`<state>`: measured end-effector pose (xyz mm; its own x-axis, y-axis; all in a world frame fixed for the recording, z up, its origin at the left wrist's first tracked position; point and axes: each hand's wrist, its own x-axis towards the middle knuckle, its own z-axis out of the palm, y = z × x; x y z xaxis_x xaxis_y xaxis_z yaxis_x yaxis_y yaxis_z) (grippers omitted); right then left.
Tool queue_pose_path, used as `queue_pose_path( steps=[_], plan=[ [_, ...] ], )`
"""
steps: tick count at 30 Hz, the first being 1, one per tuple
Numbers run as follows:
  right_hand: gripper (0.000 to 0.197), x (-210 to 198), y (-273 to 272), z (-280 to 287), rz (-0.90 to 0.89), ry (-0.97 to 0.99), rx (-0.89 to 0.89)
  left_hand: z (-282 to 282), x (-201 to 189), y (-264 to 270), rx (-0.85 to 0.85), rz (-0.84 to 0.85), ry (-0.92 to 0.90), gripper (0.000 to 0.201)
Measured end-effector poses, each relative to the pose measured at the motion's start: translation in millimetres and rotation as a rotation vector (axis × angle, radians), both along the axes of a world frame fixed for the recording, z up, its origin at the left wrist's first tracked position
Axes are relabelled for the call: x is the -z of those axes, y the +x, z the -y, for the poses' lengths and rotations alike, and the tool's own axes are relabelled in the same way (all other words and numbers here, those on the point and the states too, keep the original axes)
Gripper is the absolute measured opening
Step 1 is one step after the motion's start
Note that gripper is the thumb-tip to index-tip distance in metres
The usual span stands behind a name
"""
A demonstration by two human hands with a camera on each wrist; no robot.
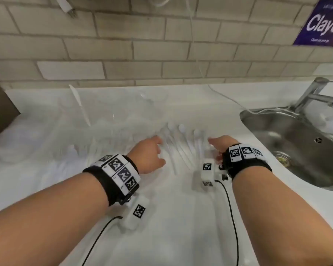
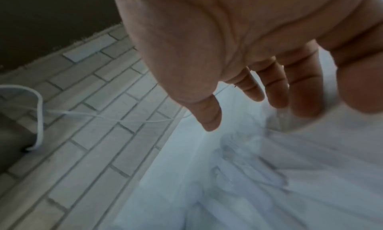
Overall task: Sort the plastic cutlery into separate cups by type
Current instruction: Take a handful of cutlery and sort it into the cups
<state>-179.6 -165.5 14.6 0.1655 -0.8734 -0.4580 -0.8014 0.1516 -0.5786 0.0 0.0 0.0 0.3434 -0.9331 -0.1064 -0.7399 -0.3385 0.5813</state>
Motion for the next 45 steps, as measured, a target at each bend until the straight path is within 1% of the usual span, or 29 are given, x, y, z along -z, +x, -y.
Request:
queue_pose_path(
  steps=[3,5,8,10,12,15,18,21,22,24,26,28,30,31,34,37,40,42,45],
  plan=[
    [0.058,2.6,12.1,13.6,-0.079,-0.034,-0.069,22.5,12.6,-7.3,-0.012,0.015,0.067,0.071],
    [0.059,-0.4,22.0,17.2,-0.119,-0.025,-0.116,37.9,17.9,-11.4,0.008,0.017,0.085,0.075],
    [0.048,-5.4,37.3,19.0,-0.177,-0.065,-0.206,58.8,20.2,-8.4,0.011,0.048,0.095,0.072],
    [0.047,-6.1,47.3,20.5,-0.251,-0.098,-0.268,69.6,22.9,-4.0,0.011,0.073,0.130,0.068],
    [0.048,-5.2,58.9,18.8,-0.266,-0.097,-0.330,76.2,24.1,2.3,0.009,0.068,0.136,0.063],
    [0.062,1.4,72.3,17.2,-0.310,-0.134,-0.419,76.9,26.4,15.3,-0.067,0.045,0.127,0.055],
    [0.068,1.8,85.3,10.2,-0.360,-0.138,-0.505,73.7,27.8,25.4,-0.137,0.032,0.136,0.051],
    [0.088,-3.6,99.3,0.7,-0.417,-0.098,-0.603,72.3,23.5,28.1,-0.096,0.015,0.130,0.054],
    [0.088,-5.7,104.3,-2.0,-0.425,-0.080,-0.611,72.2,21.4,28.4,-0.082,0.006,0.129,0.055],
    [0.074,-9.5,111.7,-7.4,-0.462,-0.036,-0.656,71.8,17.6,28.3,-0.061,-0.013,0.129,0.053],
    [0.059,-11.8,117.5,-14.9,-0.520,-0.026,-0.721,70.4,13.5,27.5,-0.043,-0.028,0.135,0.048],
    [0.047,-10.2,120.0,-23.2,-0.507,-0.068,-0.735,68.6,9.4,25.3,-0.031,-0.039,0.134,0.040],
    [0.039,-6.2,122.0,-30.5,-0.491,-0.142,-0.725,66.7,7.0,23.2,-0.051,-0.084,0.129,0.038],
    [0.038,-3.9,122.2,-33.5,-0.502,-0.170,-0.720,65.8,6.6,22.7,-0.062,-0.115,0.121,0.037],
    [0.045,0.7,127.9,-36.1,-0.523,-0.205,-0.749,64.0,6.5,21.1,-0.077,-0.202,0.122,0.036],
    [0.038,4.9,133.3,-34.8,-0.555,-0.199,-0.769,63.8,10.4,23.0,-0.116,-0.296,0.118,0.037],
    [0.026,11.9,139.3,-33.2,-0.559,-0.214,-0.718,63.5,15.7,26.7,-0.155,-0.388,0.121,0.045],
    [0.030,15.7,141.4,-33.0,-0.541,-0.219,-0.672,62.7,18.7,28.6,-0.150,-0.438,0.123,0.047],
    [0.034,19.9,141.8,-35.1,-0.489,-0.204,-0.606,59.4,17.5,29.4,-0.133,-0.466,0.108,0.052]
  ],
)
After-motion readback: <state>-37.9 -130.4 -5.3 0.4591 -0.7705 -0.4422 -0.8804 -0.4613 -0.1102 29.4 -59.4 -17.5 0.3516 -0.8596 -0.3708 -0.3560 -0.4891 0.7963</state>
